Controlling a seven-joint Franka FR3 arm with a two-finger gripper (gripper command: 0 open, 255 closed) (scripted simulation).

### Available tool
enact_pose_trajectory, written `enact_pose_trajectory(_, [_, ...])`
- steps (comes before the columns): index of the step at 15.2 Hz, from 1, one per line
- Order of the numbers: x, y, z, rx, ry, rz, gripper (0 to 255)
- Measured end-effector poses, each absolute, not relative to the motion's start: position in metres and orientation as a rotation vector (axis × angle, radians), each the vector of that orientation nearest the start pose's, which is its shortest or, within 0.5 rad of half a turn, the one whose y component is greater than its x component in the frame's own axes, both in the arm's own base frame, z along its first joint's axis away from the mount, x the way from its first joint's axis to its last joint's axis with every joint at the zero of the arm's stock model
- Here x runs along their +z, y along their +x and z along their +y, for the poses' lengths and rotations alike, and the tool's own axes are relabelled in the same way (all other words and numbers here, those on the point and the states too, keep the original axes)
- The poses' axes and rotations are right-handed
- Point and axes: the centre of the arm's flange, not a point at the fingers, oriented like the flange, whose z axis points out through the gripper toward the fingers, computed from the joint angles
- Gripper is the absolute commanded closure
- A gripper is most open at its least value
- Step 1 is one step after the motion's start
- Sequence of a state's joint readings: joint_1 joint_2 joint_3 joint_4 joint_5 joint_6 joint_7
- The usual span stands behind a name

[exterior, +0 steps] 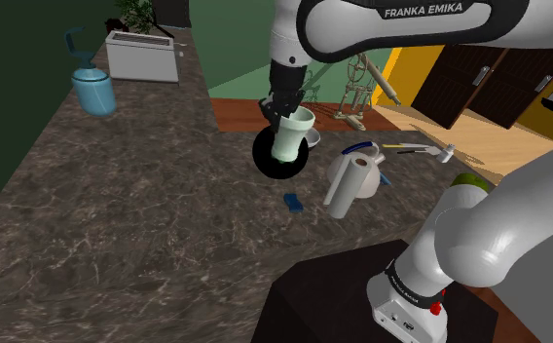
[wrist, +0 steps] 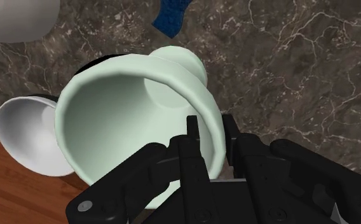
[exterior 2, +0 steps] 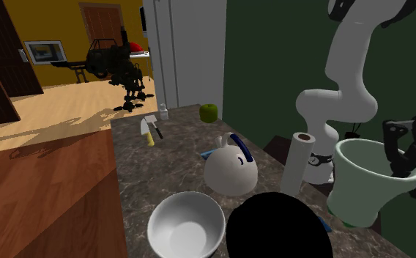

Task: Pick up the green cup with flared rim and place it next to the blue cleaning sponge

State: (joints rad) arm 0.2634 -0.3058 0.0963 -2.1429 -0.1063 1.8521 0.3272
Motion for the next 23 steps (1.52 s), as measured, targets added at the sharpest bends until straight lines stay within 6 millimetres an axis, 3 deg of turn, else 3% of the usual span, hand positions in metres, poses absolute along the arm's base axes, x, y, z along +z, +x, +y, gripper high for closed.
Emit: enact_pose_trajectory(23, [0.419, 0.437, 0.168, -0.117, -3.25, -0.11, 255])
